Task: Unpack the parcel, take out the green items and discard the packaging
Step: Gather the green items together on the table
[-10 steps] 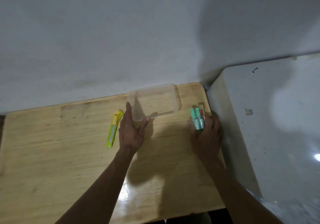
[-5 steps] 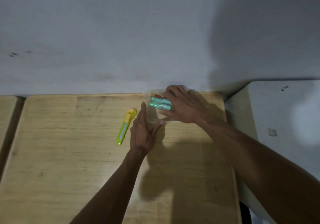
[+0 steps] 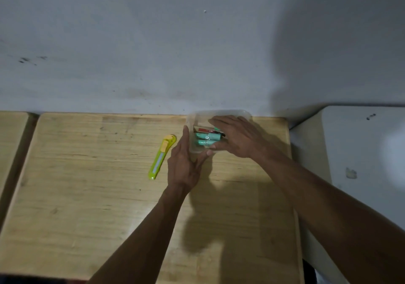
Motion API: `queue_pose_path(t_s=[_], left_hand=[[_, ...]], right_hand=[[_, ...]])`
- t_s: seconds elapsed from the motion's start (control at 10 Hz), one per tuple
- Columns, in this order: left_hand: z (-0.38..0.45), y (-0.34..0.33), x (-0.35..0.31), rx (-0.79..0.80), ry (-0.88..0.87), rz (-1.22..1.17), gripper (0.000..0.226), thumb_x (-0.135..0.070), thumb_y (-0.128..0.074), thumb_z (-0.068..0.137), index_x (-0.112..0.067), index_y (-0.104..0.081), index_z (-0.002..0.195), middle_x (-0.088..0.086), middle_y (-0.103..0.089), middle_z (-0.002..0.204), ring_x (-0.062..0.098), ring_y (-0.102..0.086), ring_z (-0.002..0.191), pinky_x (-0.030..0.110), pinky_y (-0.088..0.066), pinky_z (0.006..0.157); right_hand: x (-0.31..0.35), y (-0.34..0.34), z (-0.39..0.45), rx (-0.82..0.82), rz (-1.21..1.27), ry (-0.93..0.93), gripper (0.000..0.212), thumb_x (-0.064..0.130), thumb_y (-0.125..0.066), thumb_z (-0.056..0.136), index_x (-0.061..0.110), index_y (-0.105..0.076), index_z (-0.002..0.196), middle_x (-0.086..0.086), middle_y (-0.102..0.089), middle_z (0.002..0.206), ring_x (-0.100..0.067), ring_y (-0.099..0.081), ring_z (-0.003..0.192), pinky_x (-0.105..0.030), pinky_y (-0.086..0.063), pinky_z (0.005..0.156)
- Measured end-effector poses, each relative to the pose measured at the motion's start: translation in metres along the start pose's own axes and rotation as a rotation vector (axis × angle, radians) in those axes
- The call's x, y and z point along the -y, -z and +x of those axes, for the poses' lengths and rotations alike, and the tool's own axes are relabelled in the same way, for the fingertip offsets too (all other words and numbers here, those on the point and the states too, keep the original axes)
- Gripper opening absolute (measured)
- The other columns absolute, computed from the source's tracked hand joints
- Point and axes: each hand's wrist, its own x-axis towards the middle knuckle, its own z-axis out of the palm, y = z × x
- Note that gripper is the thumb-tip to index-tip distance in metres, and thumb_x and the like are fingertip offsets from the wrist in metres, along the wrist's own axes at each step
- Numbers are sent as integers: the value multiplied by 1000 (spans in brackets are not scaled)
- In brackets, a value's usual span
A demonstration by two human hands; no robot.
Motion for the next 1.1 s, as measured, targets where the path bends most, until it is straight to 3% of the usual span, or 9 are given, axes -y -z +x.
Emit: queue_pose_path(t_s=[0.4,0.6,0.7,0.8,1.1], left_hand=[[0,0,1,-6,-5,-19,107,-89,-41,76,-33,-5,159,8,-40,156,31,-44,138,56,-47,102],[-1,7,-7,25,-8,-37,99,-68,-56,87,-25,-4,161,11,-32,161,32,-34,145,48,-39,111],[-4,14,-10,27,4,-45,93,-55,-60,92,-21,-8,161,10,-31,161,28,-31,146,34,-31,108],[-9,26,-11,7,-48,-49,91,-57,-61,91,-19,-16,160,13,-39,155,29,-36,142,42,-35,114],[-81,85,-8,-2,-93,-46,86,-51,-57,95,-20,-12,161,10,-32,161,25,-31,148,34,-29,113]], right_hand=[[3,-3,-17,-211,222,-81,60,39,-66,89,21,-45,143,0,-48,147,-20,-41,135,-35,-36,109],[9,-7,-30,-337,270,-118,52,33,-65,89,17,-52,137,-4,-55,139,-20,-48,129,-32,-39,105],[19,-10,-40,-365,291,-170,48,30,-64,91,19,-53,136,-2,-55,139,-19,-47,129,-33,-40,106],[32,-11,-48,-414,312,-214,46,27,-64,91,18,-54,135,-4,-56,137,-21,-49,128,-33,-40,105],[101,-17,-97,-511,327,-322,45,25,-61,92,17,-54,135,-6,-57,136,-26,-51,127,-36,-41,105]])
